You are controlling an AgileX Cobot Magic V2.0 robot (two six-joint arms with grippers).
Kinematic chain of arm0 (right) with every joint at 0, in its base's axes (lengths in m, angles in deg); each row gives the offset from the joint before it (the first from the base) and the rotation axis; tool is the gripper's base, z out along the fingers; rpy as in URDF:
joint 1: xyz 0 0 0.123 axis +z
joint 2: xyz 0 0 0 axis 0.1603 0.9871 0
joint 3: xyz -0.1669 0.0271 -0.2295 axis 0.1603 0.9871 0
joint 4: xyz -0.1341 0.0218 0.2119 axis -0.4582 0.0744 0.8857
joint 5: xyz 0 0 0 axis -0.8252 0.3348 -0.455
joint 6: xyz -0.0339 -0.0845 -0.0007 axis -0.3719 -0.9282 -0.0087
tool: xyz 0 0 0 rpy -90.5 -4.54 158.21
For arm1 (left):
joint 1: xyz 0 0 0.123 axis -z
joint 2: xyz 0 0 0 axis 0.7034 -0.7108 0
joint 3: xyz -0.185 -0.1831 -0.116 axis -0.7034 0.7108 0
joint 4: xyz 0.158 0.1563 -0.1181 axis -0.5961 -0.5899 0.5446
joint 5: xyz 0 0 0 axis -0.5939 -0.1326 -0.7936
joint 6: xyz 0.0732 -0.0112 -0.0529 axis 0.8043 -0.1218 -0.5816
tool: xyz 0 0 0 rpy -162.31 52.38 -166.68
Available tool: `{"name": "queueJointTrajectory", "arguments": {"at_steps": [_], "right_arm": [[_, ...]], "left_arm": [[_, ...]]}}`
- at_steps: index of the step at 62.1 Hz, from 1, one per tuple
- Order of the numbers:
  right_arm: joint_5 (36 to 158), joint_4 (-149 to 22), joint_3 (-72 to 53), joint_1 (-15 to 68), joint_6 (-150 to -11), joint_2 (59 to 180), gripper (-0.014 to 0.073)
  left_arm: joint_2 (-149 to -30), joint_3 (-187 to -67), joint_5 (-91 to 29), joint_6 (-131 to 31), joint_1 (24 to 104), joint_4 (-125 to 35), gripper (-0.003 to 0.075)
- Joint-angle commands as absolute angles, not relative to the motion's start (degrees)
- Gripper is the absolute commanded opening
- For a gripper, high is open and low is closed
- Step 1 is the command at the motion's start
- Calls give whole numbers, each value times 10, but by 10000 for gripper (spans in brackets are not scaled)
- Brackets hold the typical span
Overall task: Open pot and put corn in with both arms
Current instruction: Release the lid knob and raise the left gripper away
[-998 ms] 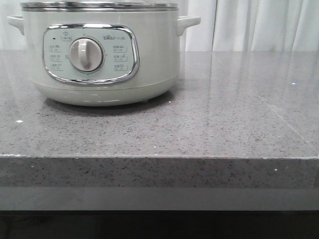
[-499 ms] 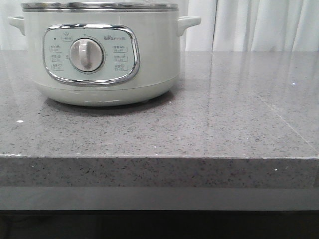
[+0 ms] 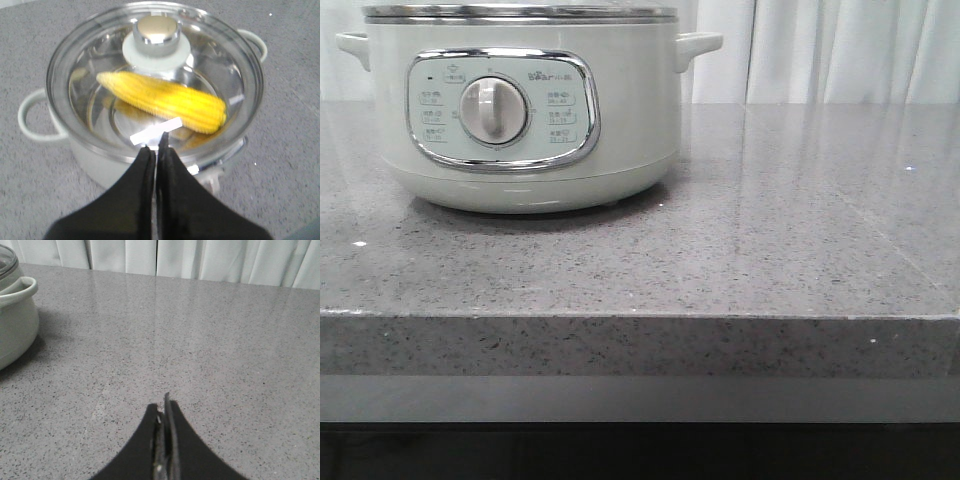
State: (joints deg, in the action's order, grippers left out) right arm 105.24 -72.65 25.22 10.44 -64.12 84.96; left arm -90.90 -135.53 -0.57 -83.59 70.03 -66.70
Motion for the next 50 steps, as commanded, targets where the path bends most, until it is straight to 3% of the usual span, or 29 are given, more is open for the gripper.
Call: {"name": "queueJointTrajectory", "arguments": {"at_steps": [1, 24, 36, 50], "right_arm": [[1003, -727, 238, 100, -645, 850, -64], [1007, -727, 238, 100, -645, 850, -64], [1007, -727, 238, 100, -645, 850, -64], [1007, -727, 238, 100, -645, 850, -64]], "left_arm": [[-841, -1297, -89, -837, 701, -657, -18], [-562, -1042, -178, -837, 701, -647, -18], [-470, -1006, -178, -837, 701, -643, -18], [-453, -1004, -178, -837, 701, -643, -18]]}}
